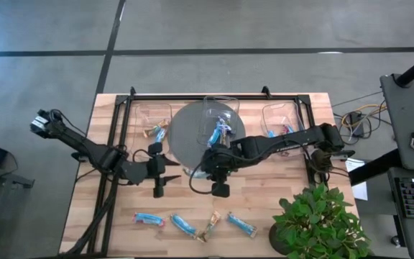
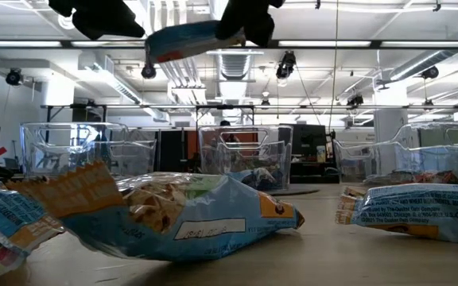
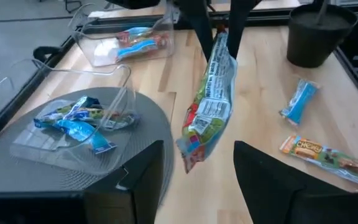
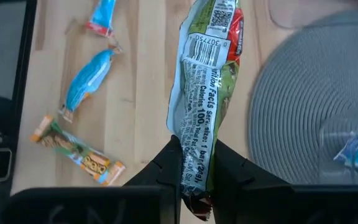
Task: Pick and place Granola Bars by type
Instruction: Put the red granola bar into the right transparent bin
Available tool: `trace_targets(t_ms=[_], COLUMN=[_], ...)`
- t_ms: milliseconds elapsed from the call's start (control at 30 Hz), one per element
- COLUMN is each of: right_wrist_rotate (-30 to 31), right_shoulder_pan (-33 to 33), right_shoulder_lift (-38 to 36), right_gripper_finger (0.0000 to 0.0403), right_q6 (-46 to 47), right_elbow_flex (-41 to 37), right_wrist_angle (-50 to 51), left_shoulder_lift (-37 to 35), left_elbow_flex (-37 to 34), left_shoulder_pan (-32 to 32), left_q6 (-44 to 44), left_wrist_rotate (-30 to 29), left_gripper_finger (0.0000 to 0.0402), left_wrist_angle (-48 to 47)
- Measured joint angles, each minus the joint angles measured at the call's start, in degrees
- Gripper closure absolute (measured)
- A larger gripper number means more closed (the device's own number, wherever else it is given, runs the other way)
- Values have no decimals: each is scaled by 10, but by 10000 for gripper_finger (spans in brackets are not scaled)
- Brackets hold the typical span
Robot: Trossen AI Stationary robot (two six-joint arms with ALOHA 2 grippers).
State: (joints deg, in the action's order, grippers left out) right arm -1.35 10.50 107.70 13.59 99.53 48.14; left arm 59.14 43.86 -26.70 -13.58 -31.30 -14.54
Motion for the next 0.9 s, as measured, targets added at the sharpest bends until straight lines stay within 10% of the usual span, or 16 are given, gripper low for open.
trace_targets(t_ms=[900], right_wrist_rotate=[-2], right_shoulder_pan=[5], right_shoulder_lift=[-1], right_gripper_finger=[362], right_q6=[-53], right_elbow_flex=[0], right_wrist_angle=[-3], left_shoulder_lift=[97], left_elbow_flex=[0], left_shoulder_pan=[60], left_q6=[12], left_wrist_rotate=[156], left_gripper_finger=[225], left_wrist_angle=[148])
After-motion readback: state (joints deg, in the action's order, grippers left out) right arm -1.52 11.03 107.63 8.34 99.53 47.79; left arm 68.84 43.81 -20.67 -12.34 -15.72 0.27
